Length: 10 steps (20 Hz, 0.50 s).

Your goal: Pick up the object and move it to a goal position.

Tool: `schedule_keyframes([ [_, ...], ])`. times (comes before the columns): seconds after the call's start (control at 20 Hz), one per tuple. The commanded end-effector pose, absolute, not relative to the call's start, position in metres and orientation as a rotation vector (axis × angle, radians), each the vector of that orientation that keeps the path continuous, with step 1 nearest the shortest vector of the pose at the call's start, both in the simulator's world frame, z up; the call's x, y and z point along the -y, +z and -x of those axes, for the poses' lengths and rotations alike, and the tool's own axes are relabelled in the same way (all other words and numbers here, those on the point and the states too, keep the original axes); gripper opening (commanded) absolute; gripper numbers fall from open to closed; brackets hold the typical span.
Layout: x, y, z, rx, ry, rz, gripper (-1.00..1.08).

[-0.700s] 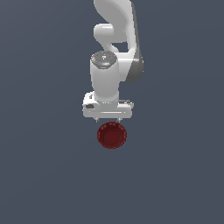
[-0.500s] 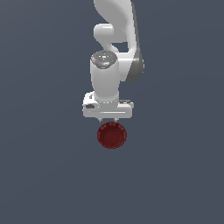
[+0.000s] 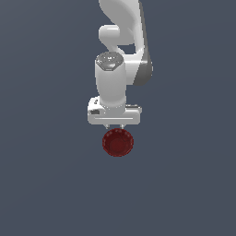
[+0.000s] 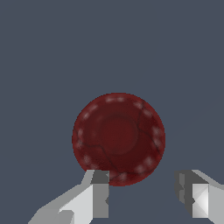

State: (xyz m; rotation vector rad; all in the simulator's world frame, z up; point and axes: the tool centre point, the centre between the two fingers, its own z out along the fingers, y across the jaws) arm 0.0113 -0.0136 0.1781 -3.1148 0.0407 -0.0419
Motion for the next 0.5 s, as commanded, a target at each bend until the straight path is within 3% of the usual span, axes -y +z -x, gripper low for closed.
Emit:
schedule_keyframes([
  [0.0,0.015,0.175,-0.011,-0.043,-0.037,3.106,0.28],
  [0.45,0.029,0.148,-0.009,-0.065,-0.002,3.009,0.28],
])
